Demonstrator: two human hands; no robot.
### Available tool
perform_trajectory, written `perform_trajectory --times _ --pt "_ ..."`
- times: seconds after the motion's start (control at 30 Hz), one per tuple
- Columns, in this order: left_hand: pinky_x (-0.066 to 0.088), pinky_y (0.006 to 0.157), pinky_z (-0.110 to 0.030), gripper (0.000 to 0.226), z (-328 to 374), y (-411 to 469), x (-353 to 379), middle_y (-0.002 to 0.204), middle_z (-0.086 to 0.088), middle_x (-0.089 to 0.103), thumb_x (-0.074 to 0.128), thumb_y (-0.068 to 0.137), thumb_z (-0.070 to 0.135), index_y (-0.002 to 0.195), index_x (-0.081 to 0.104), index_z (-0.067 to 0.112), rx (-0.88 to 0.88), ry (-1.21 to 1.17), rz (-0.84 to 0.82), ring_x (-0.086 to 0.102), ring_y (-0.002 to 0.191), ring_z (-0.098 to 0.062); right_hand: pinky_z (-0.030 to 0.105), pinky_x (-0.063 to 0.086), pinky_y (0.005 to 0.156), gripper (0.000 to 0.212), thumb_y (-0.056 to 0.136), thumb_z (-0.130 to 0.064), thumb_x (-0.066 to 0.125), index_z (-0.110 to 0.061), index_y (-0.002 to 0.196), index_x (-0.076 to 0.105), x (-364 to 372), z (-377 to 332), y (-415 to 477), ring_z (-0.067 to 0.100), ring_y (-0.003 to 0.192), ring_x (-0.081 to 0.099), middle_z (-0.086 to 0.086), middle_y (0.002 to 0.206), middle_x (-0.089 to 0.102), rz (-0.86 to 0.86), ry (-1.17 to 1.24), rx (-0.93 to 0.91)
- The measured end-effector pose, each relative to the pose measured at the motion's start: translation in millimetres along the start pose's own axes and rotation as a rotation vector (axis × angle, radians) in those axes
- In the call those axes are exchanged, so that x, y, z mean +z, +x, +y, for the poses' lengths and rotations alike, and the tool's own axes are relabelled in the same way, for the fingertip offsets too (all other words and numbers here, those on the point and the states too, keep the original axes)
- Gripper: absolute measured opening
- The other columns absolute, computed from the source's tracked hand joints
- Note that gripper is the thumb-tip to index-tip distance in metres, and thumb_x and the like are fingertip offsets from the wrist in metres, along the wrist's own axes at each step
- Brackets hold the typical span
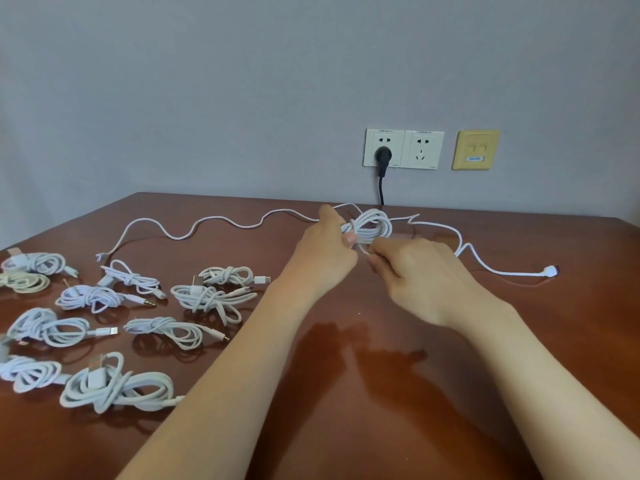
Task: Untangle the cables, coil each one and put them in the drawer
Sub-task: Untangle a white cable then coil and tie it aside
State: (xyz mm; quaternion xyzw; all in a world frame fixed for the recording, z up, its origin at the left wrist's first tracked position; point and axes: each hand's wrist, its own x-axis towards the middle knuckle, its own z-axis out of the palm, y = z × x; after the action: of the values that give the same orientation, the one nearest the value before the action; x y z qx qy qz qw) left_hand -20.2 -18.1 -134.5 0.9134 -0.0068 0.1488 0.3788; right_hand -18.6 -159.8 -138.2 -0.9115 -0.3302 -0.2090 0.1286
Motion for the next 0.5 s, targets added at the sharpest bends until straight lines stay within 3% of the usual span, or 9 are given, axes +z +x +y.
perform_trajectory --times 0.1,0.17,0.23,0.33,0.4,0.5 --pt "0.032 0.065 -0.032 0.009 1.3 -2.5 0.8 0.090 -0.006 0.047 0.043 0.093 0.012 0.098 0.035 0.012 0.073 0.120 -0.092 0.047 0.084 -0.030 0.032 0.034 0.068 0.021 0.097 -0.034 0.036 -0.022 0.093 0.053 -7.2 1.9 0.1 0.027 0.100 0.054 0.000 0.102 0.063 0.067 -0.073 -0.038" --pt "0.031 0.061 -0.033 0.011 1.0 -3.5 3.5 0.083 -0.004 0.046 0.044 0.092 0.012 0.095 0.034 0.014 0.127 0.182 -0.171 0.045 0.079 -0.030 0.031 0.038 0.071 0.026 0.095 -0.039 0.039 -0.024 0.093 0.059 -12.7 3.5 0.7 0.022 0.100 0.053 -0.005 0.095 0.060 0.066 -0.083 -0.012" --pt "0.031 0.058 -0.032 0.013 -0.9 -4.0 5.4 0.076 0.001 0.044 0.046 0.090 0.010 0.090 0.035 0.017 0.184 0.213 -0.246 0.045 0.075 -0.028 0.031 0.031 0.065 0.019 0.092 -0.039 0.047 -0.028 0.083 0.060 -16.2 3.2 0.4 0.018 0.090 0.051 -0.007 0.082 0.053 0.051 -0.024 0.033" --pt "0.033 0.054 -0.019 0.030 -1.7 -4.7 5.0 0.075 0.011 0.045 0.047 0.090 0.007 0.076 0.038 0.031 0.234 0.134 -0.318 0.046 0.069 -0.012 0.023 0.036 0.065 0.012 0.081 -0.030 0.064 -0.035 0.070 0.066 -18.5 10.3 0.3 0.013 0.078 0.052 -0.011 0.072 0.061 0.052 0.224 0.141" --pt "0.033 0.056 -0.014 0.037 0.5 -5.4 5.2 0.076 0.014 0.048 0.049 0.090 0.006 0.070 0.038 0.035 0.259 0.074 -0.353 0.046 0.072 -0.009 0.025 0.044 0.066 0.012 0.068 -0.025 0.075 -0.029 0.059 0.067 -19.1 19.9 1.9 0.009 0.068 0.058 -0.008 0.065 0.066 0.106 0.456 0.234" --pt "0.033 0.058 -0.010 0.040 6.0 -8.4 9.4 0.070 0.018 0.049 0.053 0.088 0.002 0.069 0.039 0.034 0.297 -0.036 -0.387 0.048 0.069 -0.001 0.015 0.044 0.053 0.018 0.056 -0.012 0.084 -0.018 0.058 0.067 -20.3 31.9 2.1 0.003 0.051 0.053 -0.008 0.053 0.062 0.092 0.741 0.324"
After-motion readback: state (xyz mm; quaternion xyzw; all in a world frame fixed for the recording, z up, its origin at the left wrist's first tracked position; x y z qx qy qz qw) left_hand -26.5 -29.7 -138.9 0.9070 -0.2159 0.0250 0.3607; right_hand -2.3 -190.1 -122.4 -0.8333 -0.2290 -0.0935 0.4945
